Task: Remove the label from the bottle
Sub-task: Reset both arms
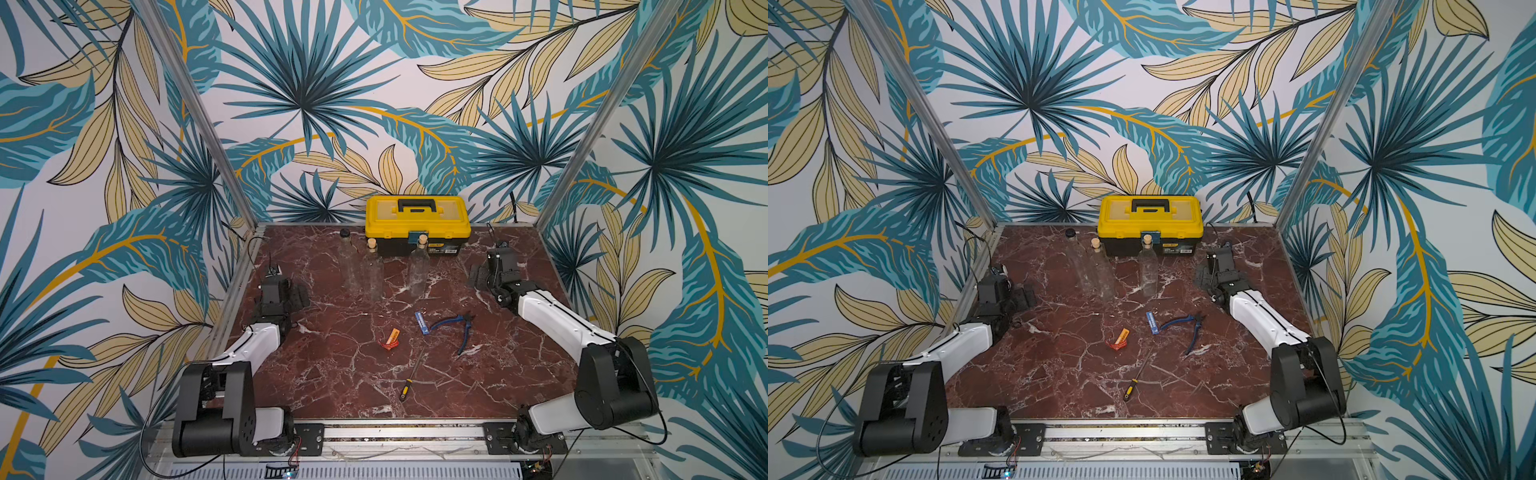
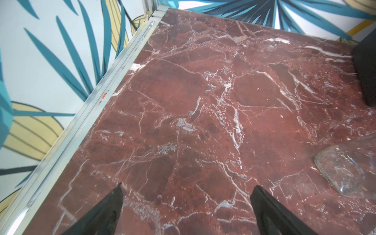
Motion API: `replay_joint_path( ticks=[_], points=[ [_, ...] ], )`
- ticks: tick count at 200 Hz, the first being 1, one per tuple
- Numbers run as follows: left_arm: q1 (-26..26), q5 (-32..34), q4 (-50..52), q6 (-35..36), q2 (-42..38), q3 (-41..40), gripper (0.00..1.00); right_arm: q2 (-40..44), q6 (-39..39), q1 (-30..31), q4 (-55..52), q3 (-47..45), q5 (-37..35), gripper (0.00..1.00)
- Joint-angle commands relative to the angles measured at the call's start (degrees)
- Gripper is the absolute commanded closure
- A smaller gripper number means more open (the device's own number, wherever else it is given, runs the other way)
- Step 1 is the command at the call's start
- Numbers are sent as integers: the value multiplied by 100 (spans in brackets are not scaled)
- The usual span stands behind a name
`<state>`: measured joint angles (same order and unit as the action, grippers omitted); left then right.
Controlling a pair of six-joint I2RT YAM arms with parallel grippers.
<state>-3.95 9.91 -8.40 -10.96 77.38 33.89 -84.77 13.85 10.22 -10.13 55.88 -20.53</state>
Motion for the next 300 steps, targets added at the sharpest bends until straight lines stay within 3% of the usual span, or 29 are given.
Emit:
replay_joint_path(
  ticks=[1,74,130,165,228,261,281,300],
  points=[
    [-106,-237,-1064,192,166,-160,1,-31,-144,-70,261,-137,10,0],
    [-207,-409,-2931,191,362,-865,0,15,-257,-338,724,-422,-3,0],
    [-229,-622,-3334,299,304,-1113,1,12,-498,-591,1169,-627,-205,1],
    [-216,-1106,-3686,450,366,-1270,0,13,-785,-832,1661,-936,-355,1],
    [-215,-1097,-3845,454,392,-1341,1,81,-715,-1312,2997,-1750,197,1],
    [-216,-1096,-3848,455,398,-1341,1,143,-860,-1314,4480,-2623,456,1],
    [-213,-1092,-3852,454,396,-1341,0,262,-863,-1312,4413,-2694,697,0],
    [-218,-1096,-3851,455,383,-1350,0,174,-954,-1312,5510,-3278,887,0]
  ],
)
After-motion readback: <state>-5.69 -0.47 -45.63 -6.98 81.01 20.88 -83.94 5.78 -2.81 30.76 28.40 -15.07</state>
